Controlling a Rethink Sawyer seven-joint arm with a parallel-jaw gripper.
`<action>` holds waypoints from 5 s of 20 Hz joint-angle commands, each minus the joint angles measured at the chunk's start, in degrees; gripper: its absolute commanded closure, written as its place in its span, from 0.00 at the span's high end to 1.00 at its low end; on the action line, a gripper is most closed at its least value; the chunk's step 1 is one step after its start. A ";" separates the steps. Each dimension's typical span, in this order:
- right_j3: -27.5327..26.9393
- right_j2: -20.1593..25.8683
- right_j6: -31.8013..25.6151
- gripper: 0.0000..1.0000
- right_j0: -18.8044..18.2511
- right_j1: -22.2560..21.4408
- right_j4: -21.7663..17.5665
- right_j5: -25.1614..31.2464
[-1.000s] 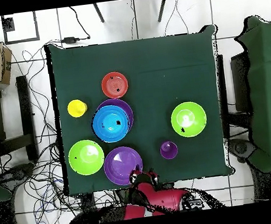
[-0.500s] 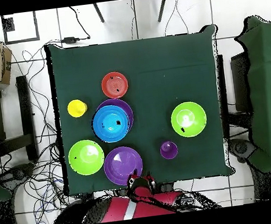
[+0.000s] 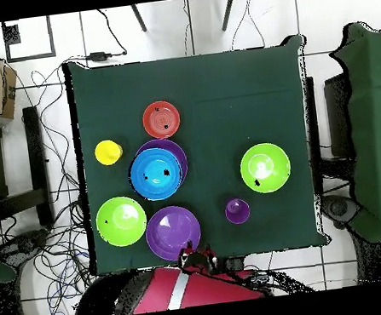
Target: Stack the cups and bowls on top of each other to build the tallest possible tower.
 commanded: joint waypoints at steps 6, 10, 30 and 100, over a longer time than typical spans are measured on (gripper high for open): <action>-6.79 4.00 8.40 1.00 -0.14 8.92 1.36 -6.91; -7.85 3.92 8.21 1.00 -0.08 10.66 1.85 -8.22; -11.84 4.30 7.40 1.00 -0.76 15.95 2.79 -11.97; 3.62 16.76 3.18 0.00 -4.33 -34.85 12.02 37.33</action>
